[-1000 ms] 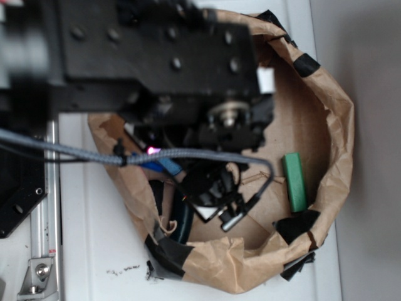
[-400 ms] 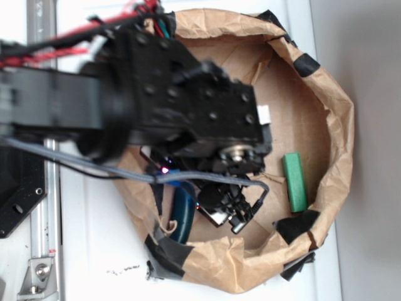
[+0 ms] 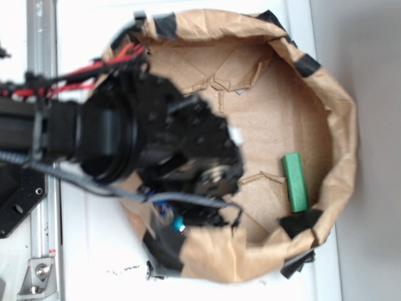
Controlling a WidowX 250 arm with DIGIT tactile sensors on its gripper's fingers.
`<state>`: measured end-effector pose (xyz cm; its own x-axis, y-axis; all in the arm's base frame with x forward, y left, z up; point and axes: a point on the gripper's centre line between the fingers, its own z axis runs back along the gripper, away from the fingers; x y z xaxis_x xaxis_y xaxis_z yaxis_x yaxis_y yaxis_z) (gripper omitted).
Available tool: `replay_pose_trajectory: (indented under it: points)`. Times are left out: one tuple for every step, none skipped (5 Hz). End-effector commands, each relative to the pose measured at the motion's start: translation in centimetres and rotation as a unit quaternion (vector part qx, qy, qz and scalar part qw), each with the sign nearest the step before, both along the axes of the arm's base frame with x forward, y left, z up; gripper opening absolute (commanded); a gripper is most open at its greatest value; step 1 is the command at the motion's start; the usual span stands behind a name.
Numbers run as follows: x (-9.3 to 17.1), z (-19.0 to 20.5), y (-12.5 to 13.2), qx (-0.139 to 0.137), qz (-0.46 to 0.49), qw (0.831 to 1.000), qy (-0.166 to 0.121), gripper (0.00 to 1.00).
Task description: Grab the plastic pickle.
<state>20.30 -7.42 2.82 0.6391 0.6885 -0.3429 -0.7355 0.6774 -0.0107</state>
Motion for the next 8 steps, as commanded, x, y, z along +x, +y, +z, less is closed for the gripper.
replay_pose_trajectory:
  points:
    - [-1.3,-1.3,0.2,0.024,-0.024,0.997,-0.070,0.00]
    - [1.6,0.4,2.4,0.004,-0.081,0.986,-0.147,0.00]
    - [5.0,3.2,6.0,-0.021,-0.107,0.964,-0.244,0.00]
    - [8.8,7.9,7.0,0.002,-0.220,0.934,-0.280,0.00]
    - [10.3,11.2,5.3,0.063,-0.358,0.898,-0.247,0.00]
    - [10.4,12.1,3.8,0.107,-0.458,0.856,-0.213,0.00]
    - [9.5,11.3,2.6,0.110,-0.504,0.829,-0.216,0.00]
    - [9.2,11.2,2.9,0.109,-0.506,0.821,-0.242,0.00]
